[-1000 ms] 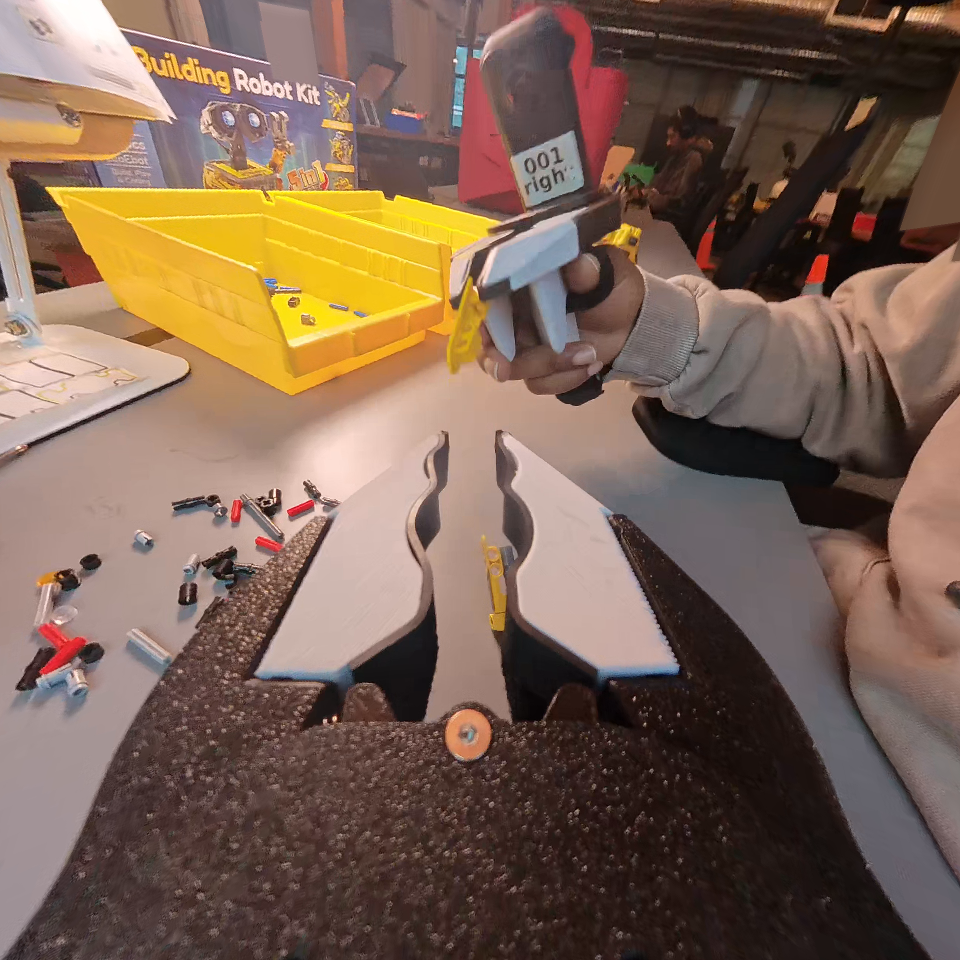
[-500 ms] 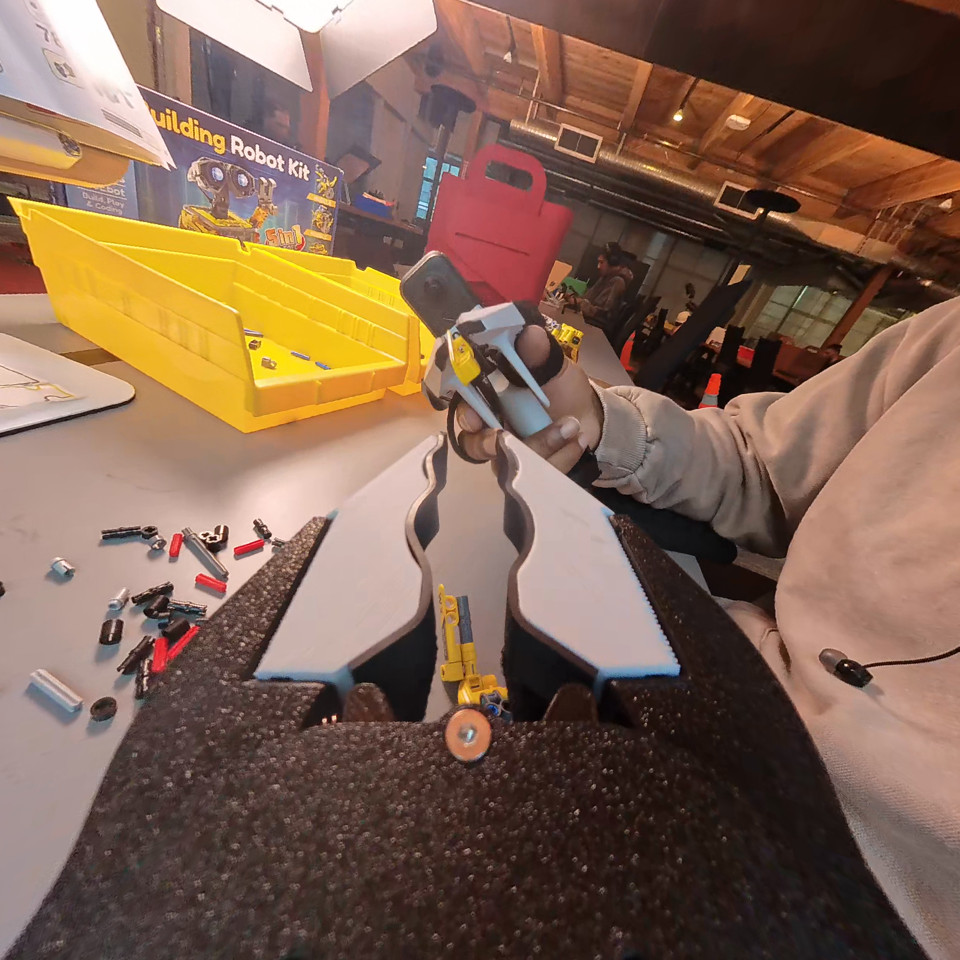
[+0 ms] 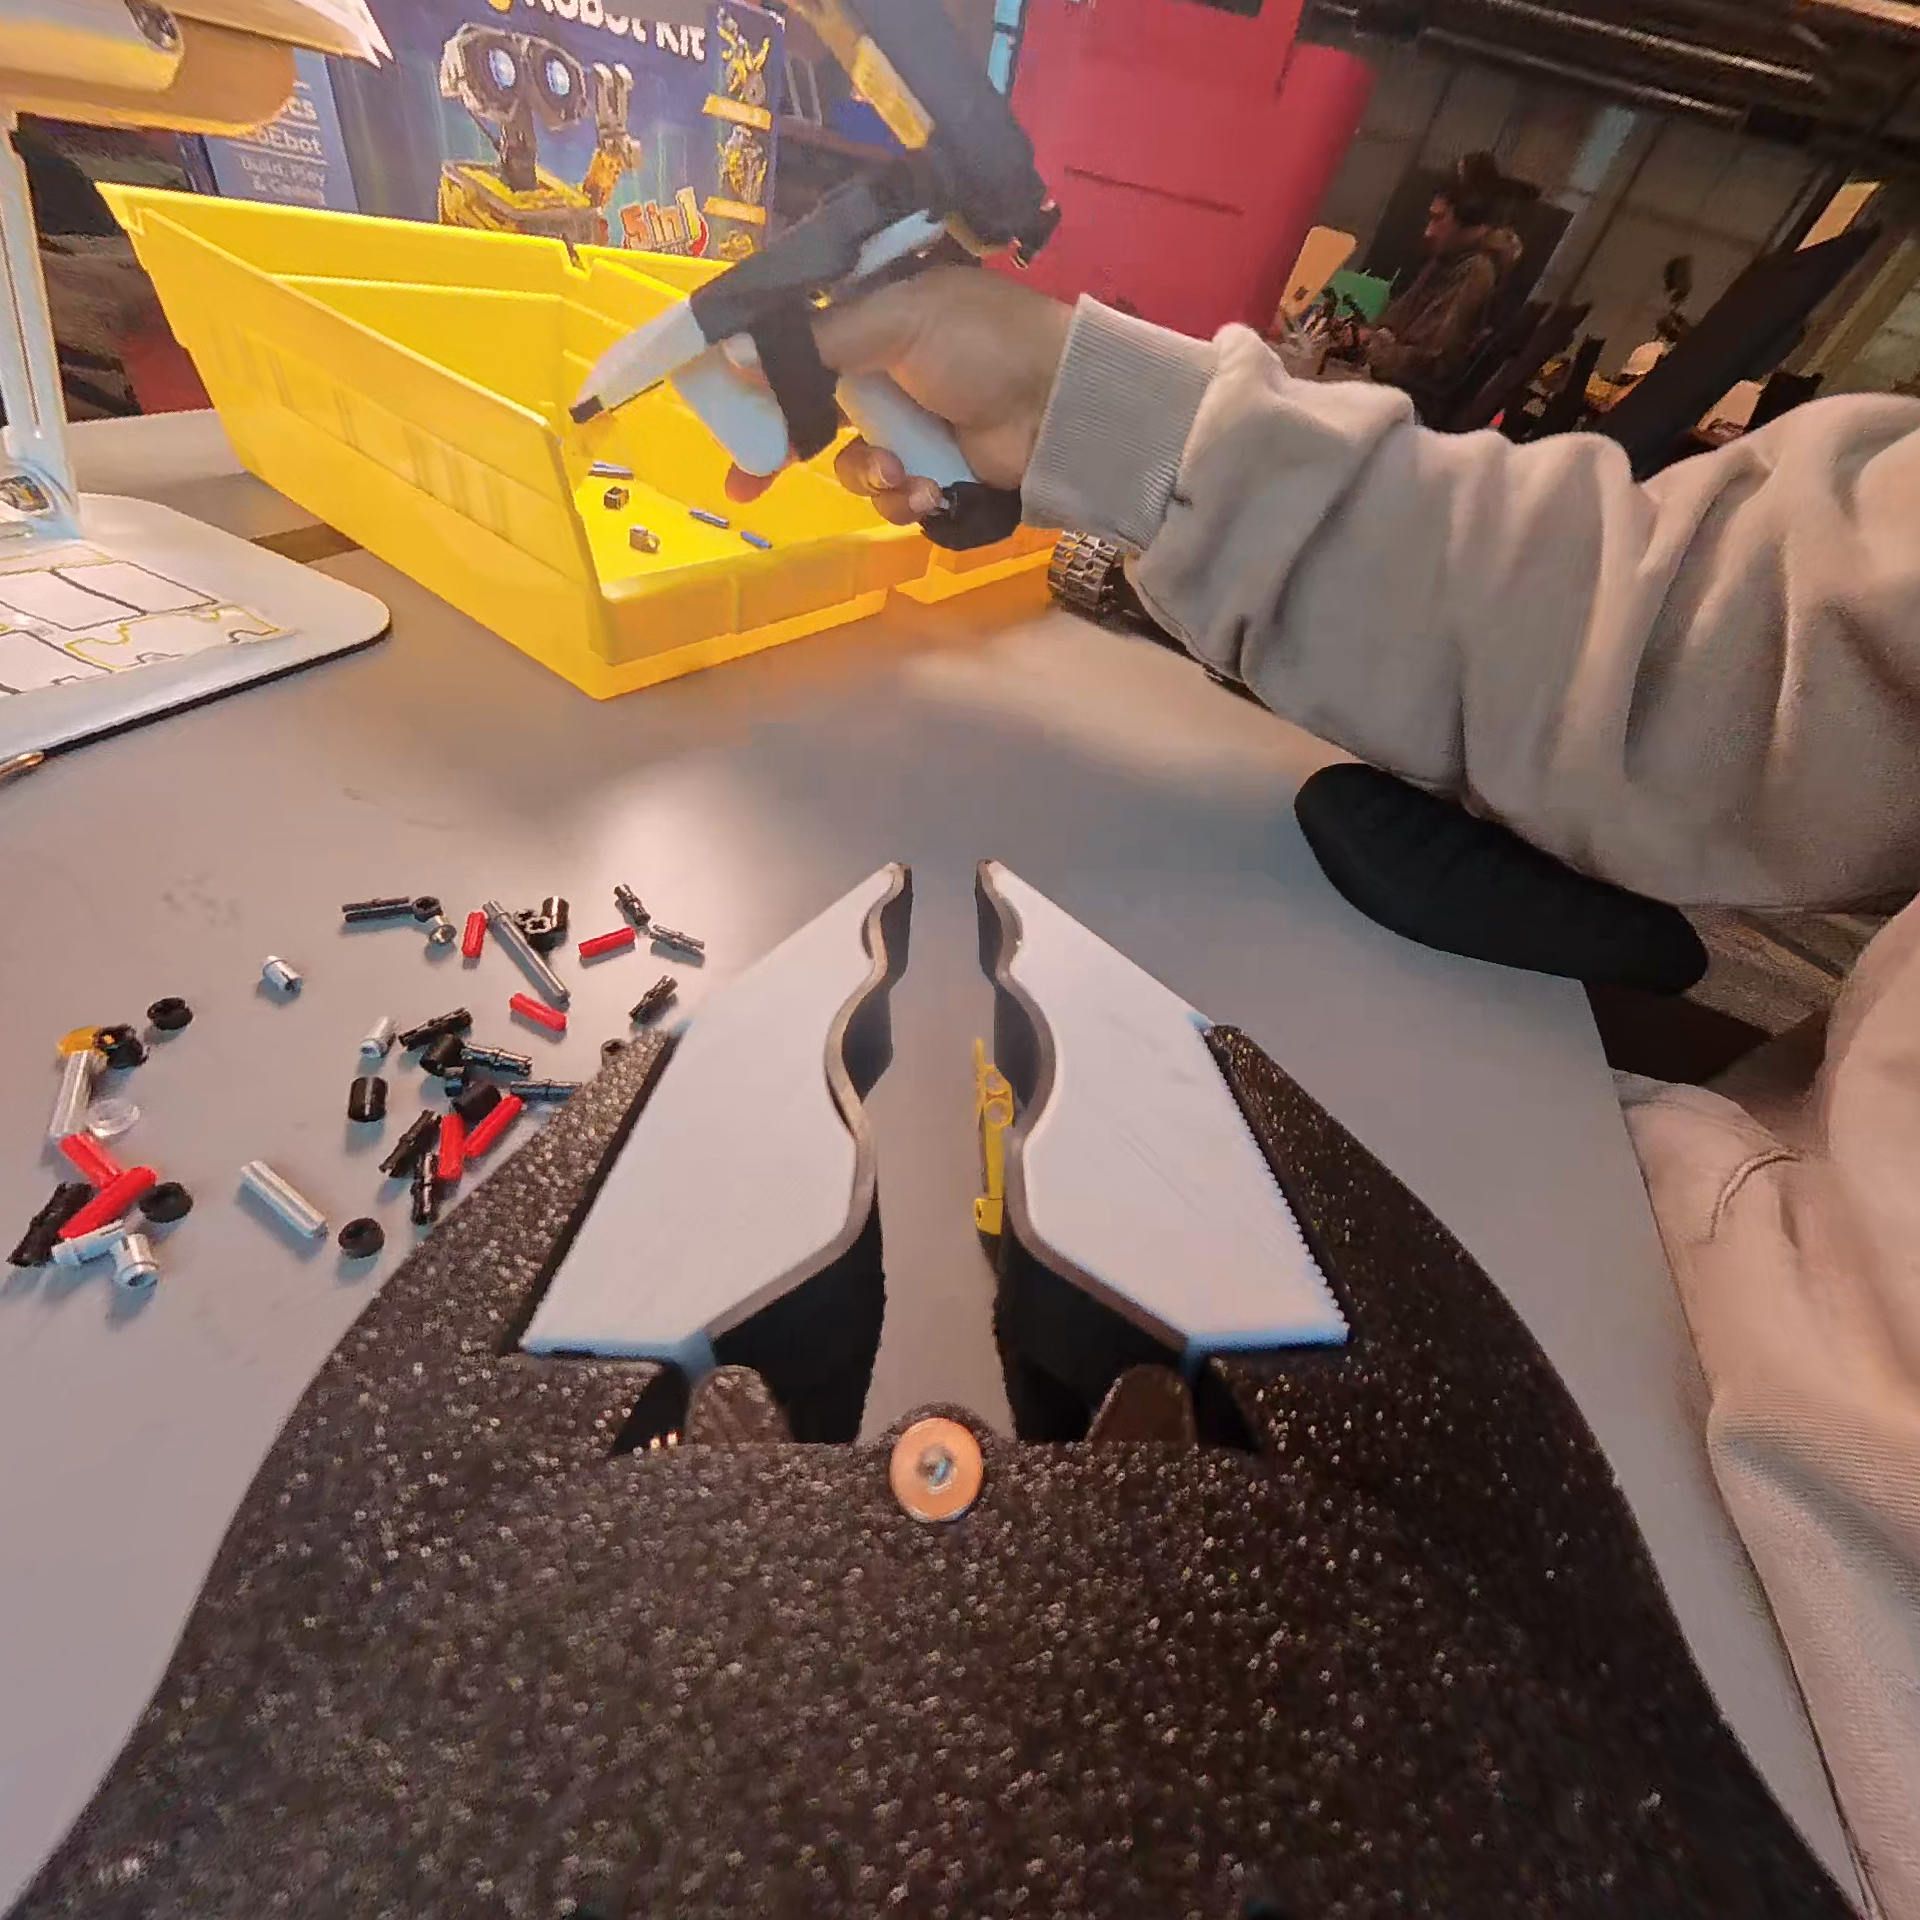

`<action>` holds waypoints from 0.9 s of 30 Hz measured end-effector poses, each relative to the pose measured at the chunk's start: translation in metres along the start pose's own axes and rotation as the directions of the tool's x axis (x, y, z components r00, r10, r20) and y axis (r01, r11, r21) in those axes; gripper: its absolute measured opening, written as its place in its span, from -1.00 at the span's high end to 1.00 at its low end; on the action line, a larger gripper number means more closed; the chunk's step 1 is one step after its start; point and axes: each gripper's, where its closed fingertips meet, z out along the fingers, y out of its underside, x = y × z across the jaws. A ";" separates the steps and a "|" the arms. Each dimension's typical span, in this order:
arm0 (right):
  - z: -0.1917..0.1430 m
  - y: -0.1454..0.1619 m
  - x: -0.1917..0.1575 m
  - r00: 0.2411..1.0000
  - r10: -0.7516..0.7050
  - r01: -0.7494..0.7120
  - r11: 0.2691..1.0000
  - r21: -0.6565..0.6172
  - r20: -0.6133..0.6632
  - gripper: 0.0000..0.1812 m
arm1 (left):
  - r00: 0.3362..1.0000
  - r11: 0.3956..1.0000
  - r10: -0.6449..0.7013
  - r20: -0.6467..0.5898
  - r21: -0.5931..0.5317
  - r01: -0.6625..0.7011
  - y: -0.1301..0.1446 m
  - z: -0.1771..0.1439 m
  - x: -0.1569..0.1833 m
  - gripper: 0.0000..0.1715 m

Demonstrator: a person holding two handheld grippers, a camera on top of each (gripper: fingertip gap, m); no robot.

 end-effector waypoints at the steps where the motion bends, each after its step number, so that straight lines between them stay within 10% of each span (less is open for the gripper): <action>1: 0.011 0.004 0.008 1.000 0.018 -0.018 0.999 -0.050 -0.007 0.94 | 1.000 1.000 -0.008 0.006 -0.007 0.008 0.001 0.000 -0.002 0.86; 5: 0.033 0.002 0.050 0.987 0.008 -0.028 0.992 -0.122 -0.162 0.73 | 0.999 1.000 -0.022 0.038 -0.010 0.022 0.002 -0.003 -0.011 0.86; 9: 0.014 -0.035 0.057 0.974 -0.007 0.026 0.996 0.082 -0.225 0.70 | 0.997 0.999 -0.038 0.064 -0.009 0.038 0.002 -0.006 -0.017 0.85; 15: -0.043 -0.044 -0.035 0.991 -0.135 0.133 0.937 0.323 -0.015 0.63 | 0.996 0.999 -0.036 0.087 -0.006 0.037 0.001 -0.006 -0.020 0.83; 23: -0.069 0.053 -0.170 0.888 -0.340 0.255 0.924 0.284 0.309 0.62 | 0.983 0.995 -0.017 0.181 -0.090 0.034 0.011 -0.019 -0.044 0.71; 27: -0.065 0.096 -0.212 0.747 -0.539 0.427 0.838 0.341 0.389 0.68 | 0.990 0.976 -0.141 0.003 -0.170 0.139 0.027 -0.017 -0.021 0.60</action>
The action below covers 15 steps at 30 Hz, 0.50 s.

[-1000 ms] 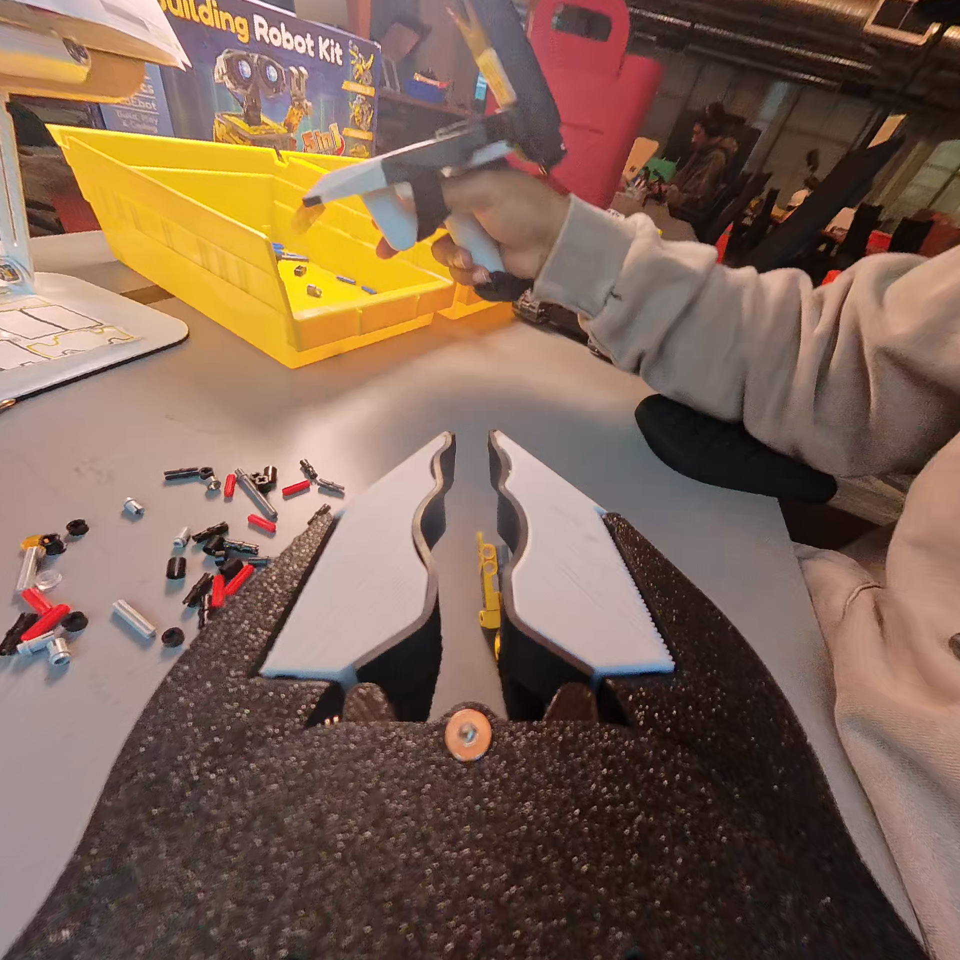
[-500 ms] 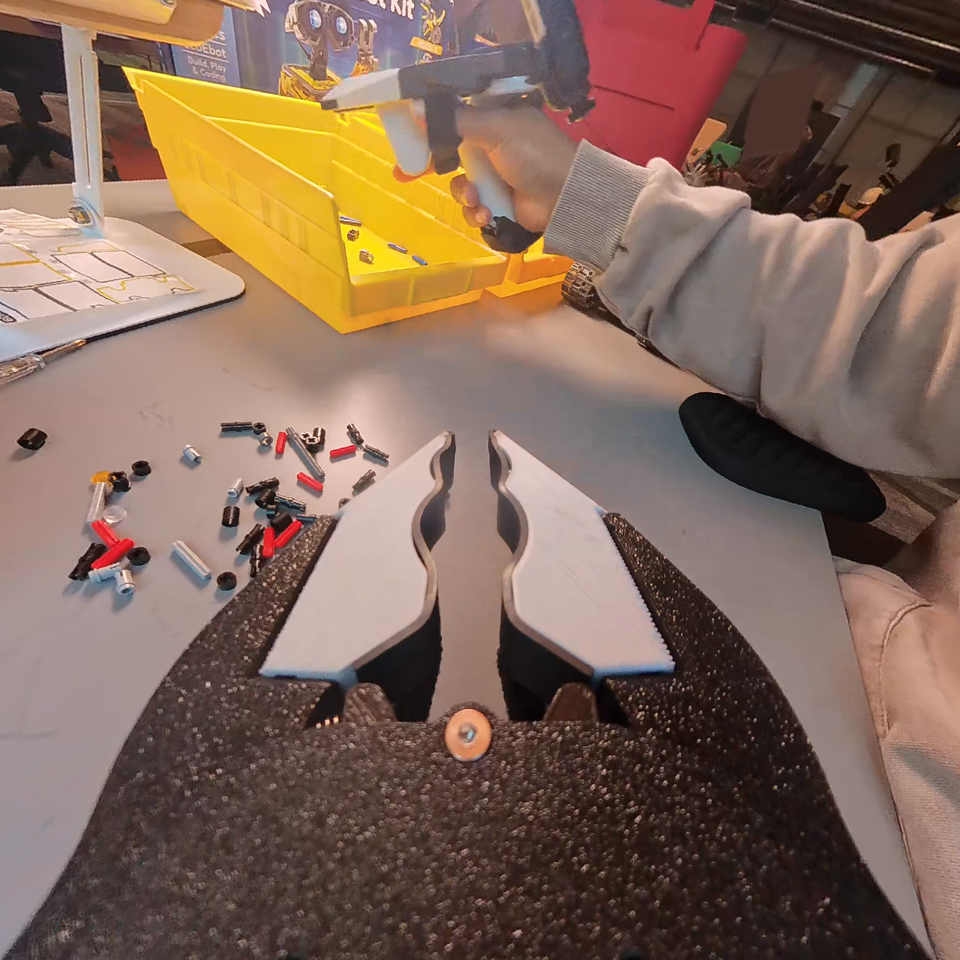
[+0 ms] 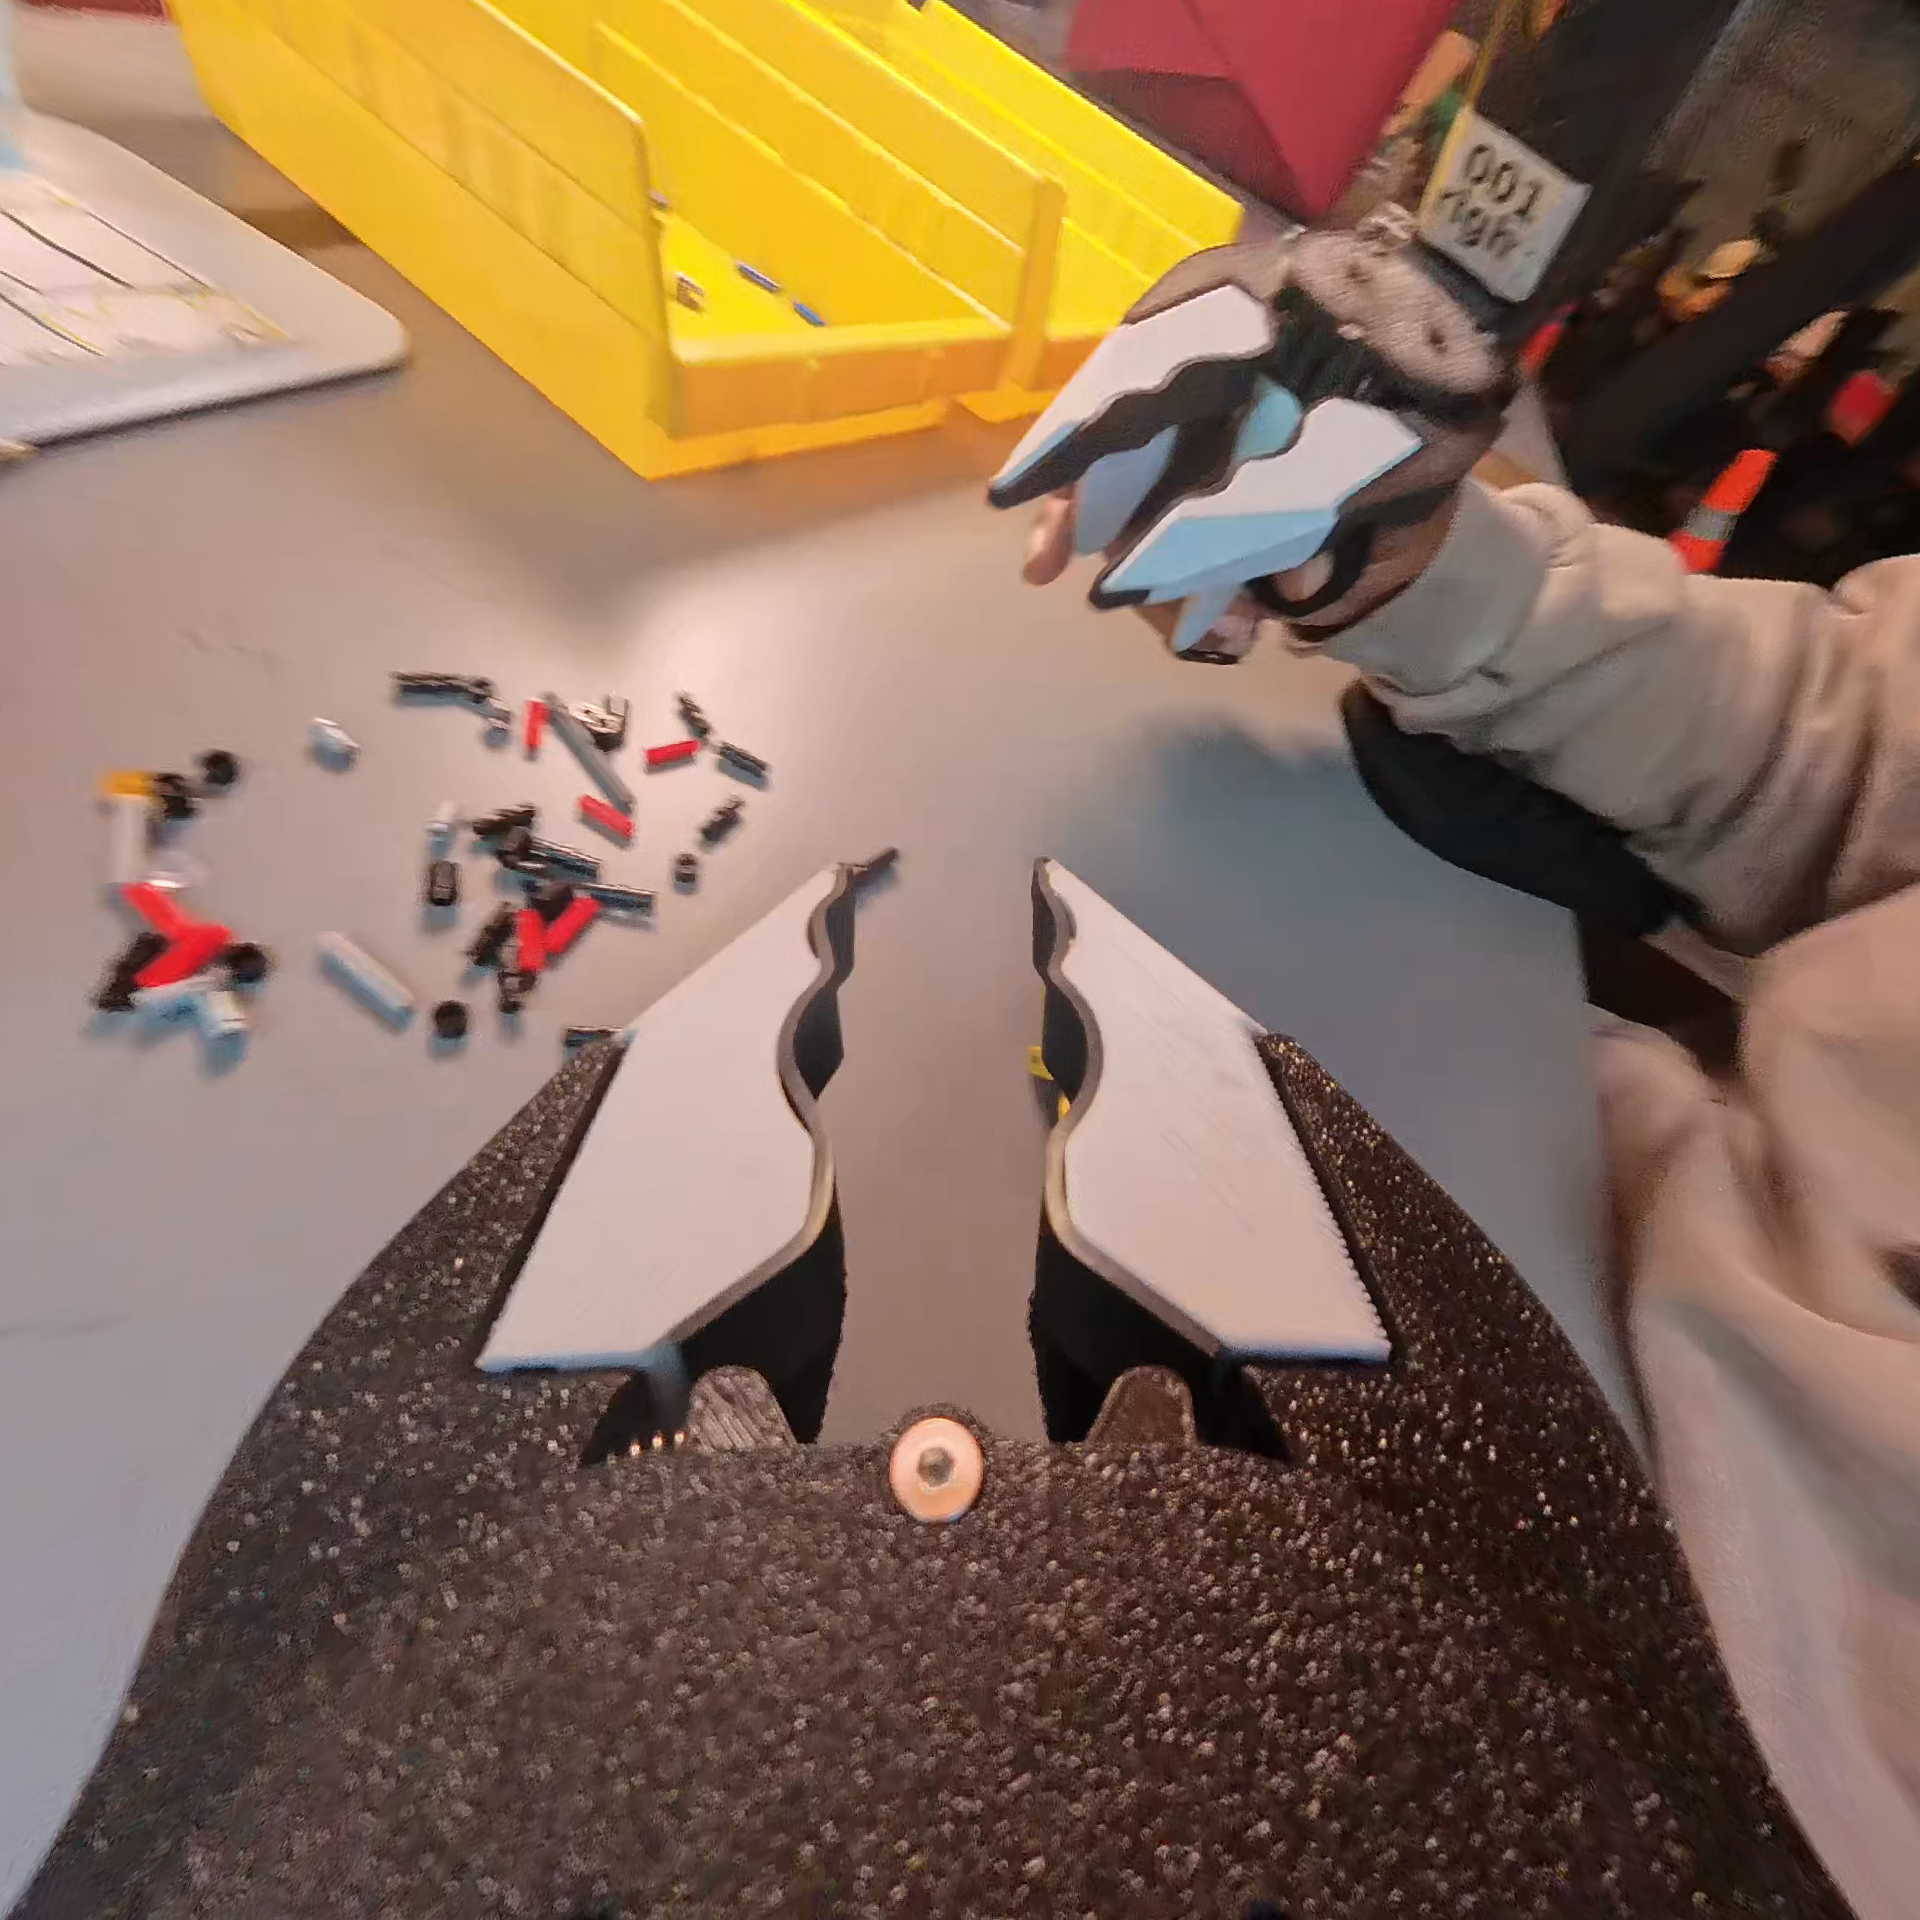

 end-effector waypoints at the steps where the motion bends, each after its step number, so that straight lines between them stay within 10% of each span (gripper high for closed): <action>1: 0.005 0.006 -0.013 0.999 -0.007 0.008 1.000 -0.020 0.054 0.68 | 0.999 1.000 -0.016 -0.046 -0.027 0.015 0.005 0.003 0.007 0.58; 9: 0.019 0.041 -0.070 0.961 -0.120 0.161 0.976 -0.149 0.248 0.68 | 0.986 0.940 0.100 -0.137 -0.311 -0.139 0.058 0.027 0.038 0.52; 15: 0.024 0.043 -0.077 0.963 -0.094 0.140 0.975 -0.172 0.253 0.69 | 0.987 0.947 0.133 -0.091 -0.283 -0.154 0.052 0.028 0.034 0.81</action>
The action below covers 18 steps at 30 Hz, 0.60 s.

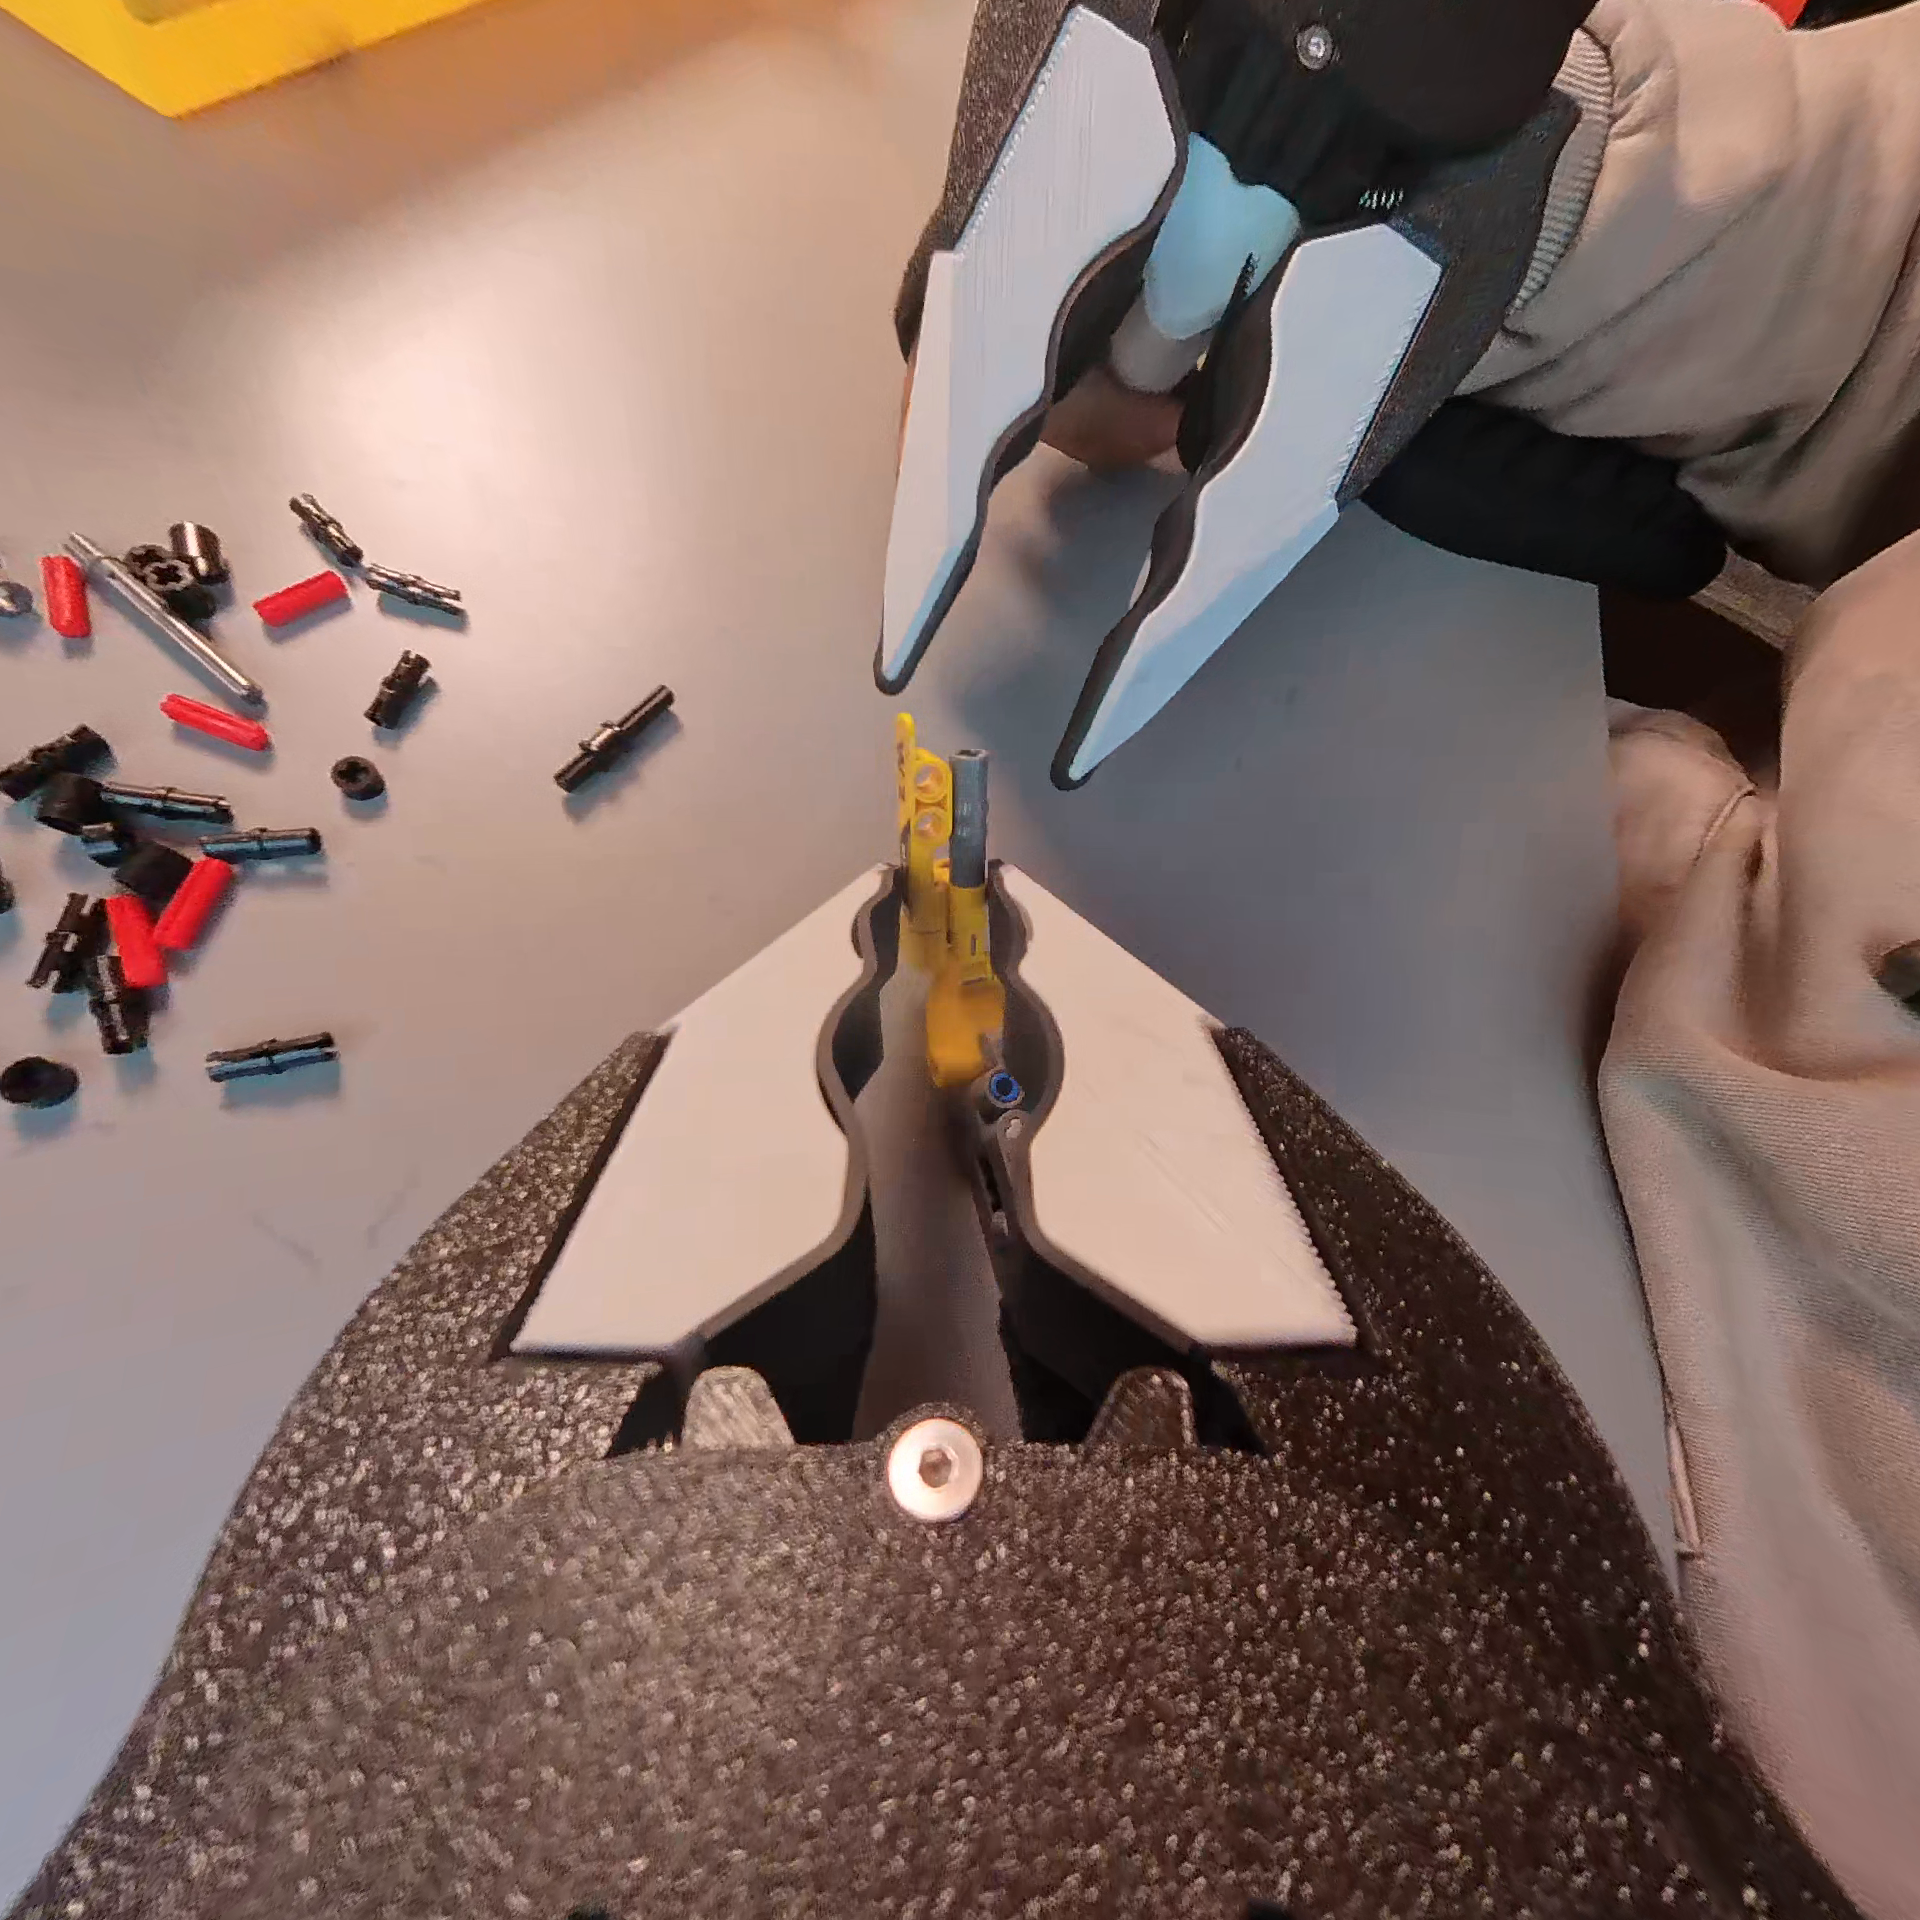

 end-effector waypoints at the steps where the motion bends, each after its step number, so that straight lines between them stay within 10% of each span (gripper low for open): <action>1: 0.001 0.000 0.000 1.000 0.025 -0.025 1.000 -0.003 0.002 0.69 | 1.000 1.000 0.009 0.013 0.007 -0.010 -0.001 0.000 -0.001 0.81; 13: 0.002 -0.022 0.015 0.931 0.366 -0.364 0.923 0.125 0.005 0.87 | 0.960 0.982 0.116 0.257 0.113 -0.149 -0.031 -0.005 -0.016 0.82; 18: -0.003 -0.027 0.017 0.928 0.371 -0.372 0.912 0.172 0.041 0.95 | 0.982 0.978 0.067 0.175 0.182 -0.100 -0.037 -0.009 -0.009 0.81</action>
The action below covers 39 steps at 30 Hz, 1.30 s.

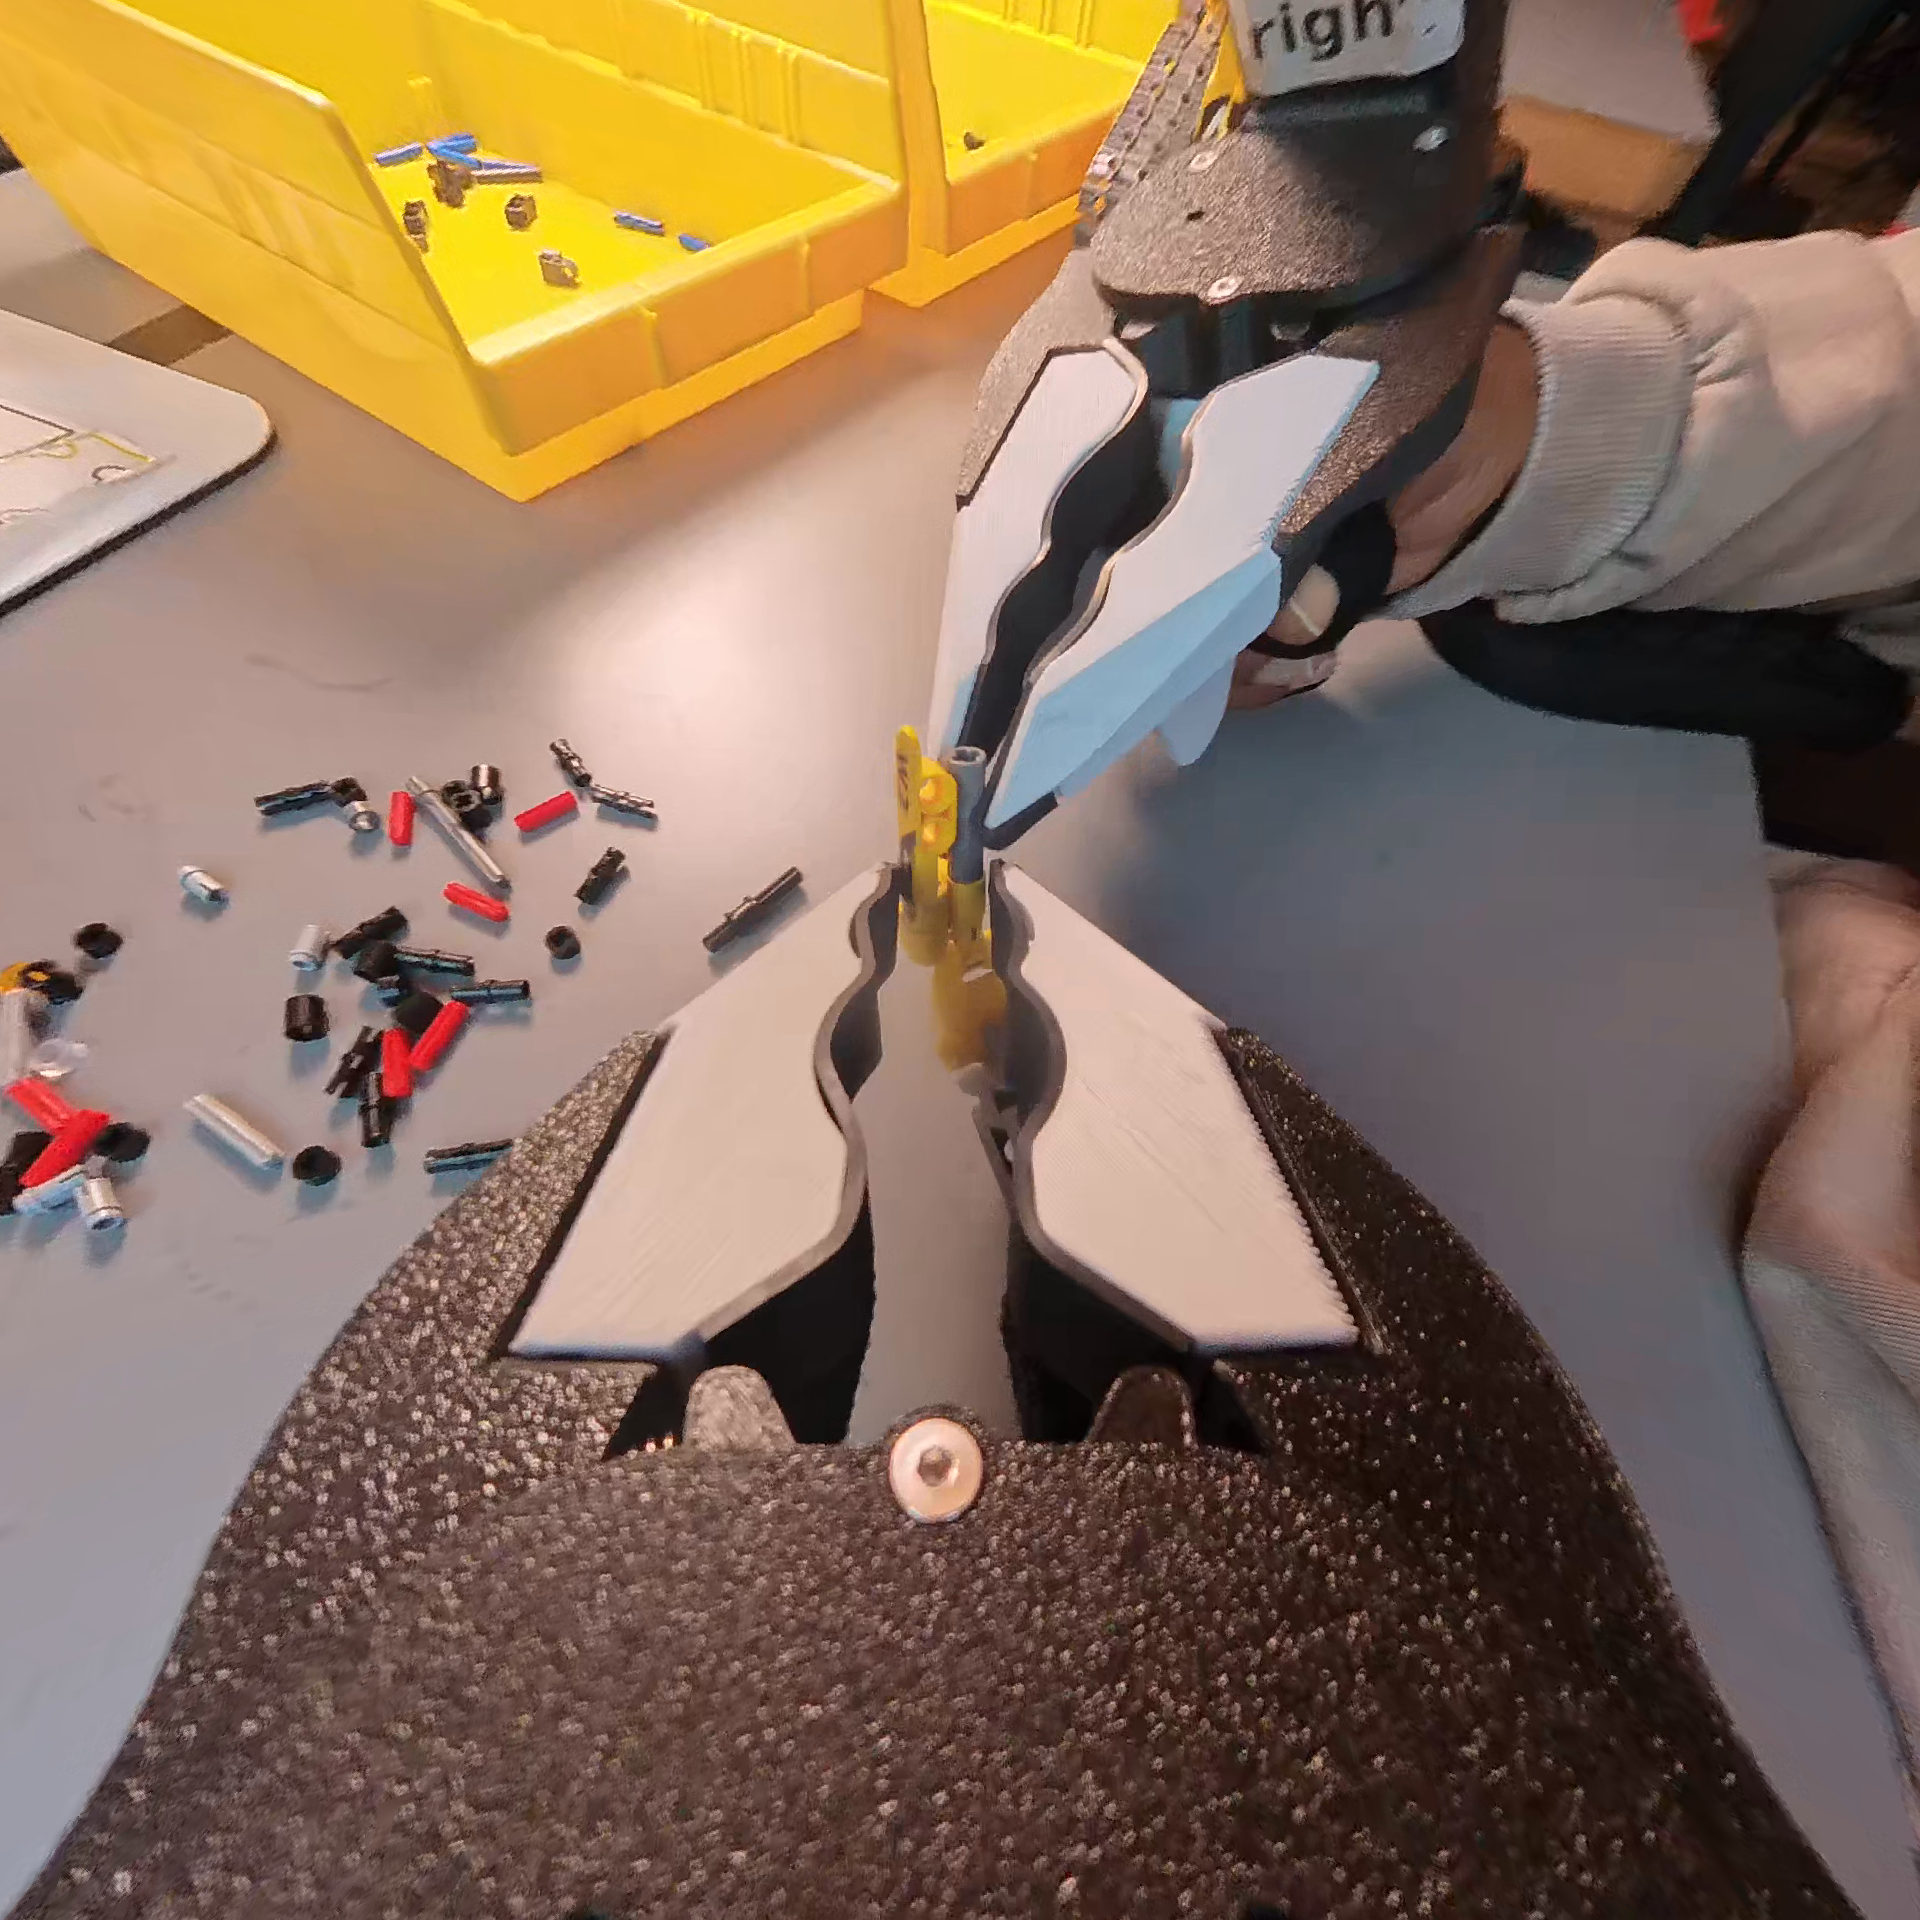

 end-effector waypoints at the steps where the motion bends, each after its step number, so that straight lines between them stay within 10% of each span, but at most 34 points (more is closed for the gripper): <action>1: -0.002 -0.004 -0.003 0.999 0.015 -0.016 1.000 0.024 0.033 0.95 | 0.998 0.999 -0.040 -0.053 0.023 0.041 -0.003 -0.003 0.004 0.76; 10: -0.029 -0.036 -0.042 0.938 0.019 -0.101 0.971 0.218 0.347 0.95 | 0.880 0.950 -0.187 -0.437 0.148 0.275 -0.033 -0.027 0.039 0.75; 39: -0.018 -0.023 -0.037 0.961 -0.009 -0.040 0.985 0.171 0.277 0.95 | 0.934 0.974 -0.133 -0.332 0.132 0.186 -0.026 -0.014 0.037 0.82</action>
